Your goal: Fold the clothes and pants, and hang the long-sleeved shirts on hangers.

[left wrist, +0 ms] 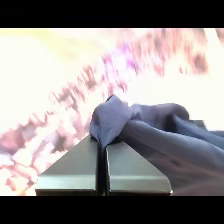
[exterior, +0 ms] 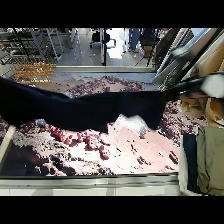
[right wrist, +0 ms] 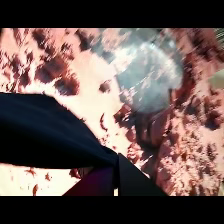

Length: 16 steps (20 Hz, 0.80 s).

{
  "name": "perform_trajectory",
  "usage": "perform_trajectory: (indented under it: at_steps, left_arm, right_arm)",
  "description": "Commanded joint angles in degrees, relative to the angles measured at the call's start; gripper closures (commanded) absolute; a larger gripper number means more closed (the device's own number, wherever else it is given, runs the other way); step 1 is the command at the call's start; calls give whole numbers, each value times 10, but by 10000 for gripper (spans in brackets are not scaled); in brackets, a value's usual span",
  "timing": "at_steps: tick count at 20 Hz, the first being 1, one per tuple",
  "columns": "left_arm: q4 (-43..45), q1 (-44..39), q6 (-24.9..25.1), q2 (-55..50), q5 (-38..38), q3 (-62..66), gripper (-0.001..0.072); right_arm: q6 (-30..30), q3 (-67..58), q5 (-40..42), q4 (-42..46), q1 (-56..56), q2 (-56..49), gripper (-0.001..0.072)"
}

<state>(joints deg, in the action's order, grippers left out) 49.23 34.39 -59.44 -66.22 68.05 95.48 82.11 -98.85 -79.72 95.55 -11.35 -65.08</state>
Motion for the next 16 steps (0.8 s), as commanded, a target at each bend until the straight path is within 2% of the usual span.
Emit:
perform_trajectory:
  at_steps: [1, 3, 5, 7, 9, 10, 12, 13, 15, 16]
  left_arm:
    - [0, 45, -45, 49, 68, 94, 701]
    - [-17, 26, -44, 47, 68, 94, 701]
    - [-54, -27, -26, 28, 54, 94, 699]
    - [-97, -110, 7, 2, 18, 94, 699]
    - [-136, -198, 30, -24, 2, 94, 698]
    - [-143, -237, 48, -36, 16, 94, 698]
    - [-117, -290, 78, -56, 95, 94, 699]
    - [-89, -303, 72, -64, 143, 94, 699]
    - [-33, -313, 26, -81, 237, 91, 699]
    - [-21, -313, 15, -83, 256, 78, 699]
  right_arm:
    - [8, -34, -28, 38, -1, 96, 703]
    - [2, -33, -77, -22, -1, 98, 703]
    - [-53, -16, -110, -167, -2, 90, 702]
    - [-105, 6, -102, -346, -2, 82, 702]
    - [-129, 16, -95, -455, -2, 70, 701]
    - [-132, 16, -95, -467, -2, 64, 700]
    - [-140, 16, -104, -449, -1, 56, 702]
    - [-140, 17, -118, -436, -1, 52, 701]
    - [-142, 19, -164, -424, -1, 41, 702]
    - [-144, 28, -191, -424, -1, 36, 700]
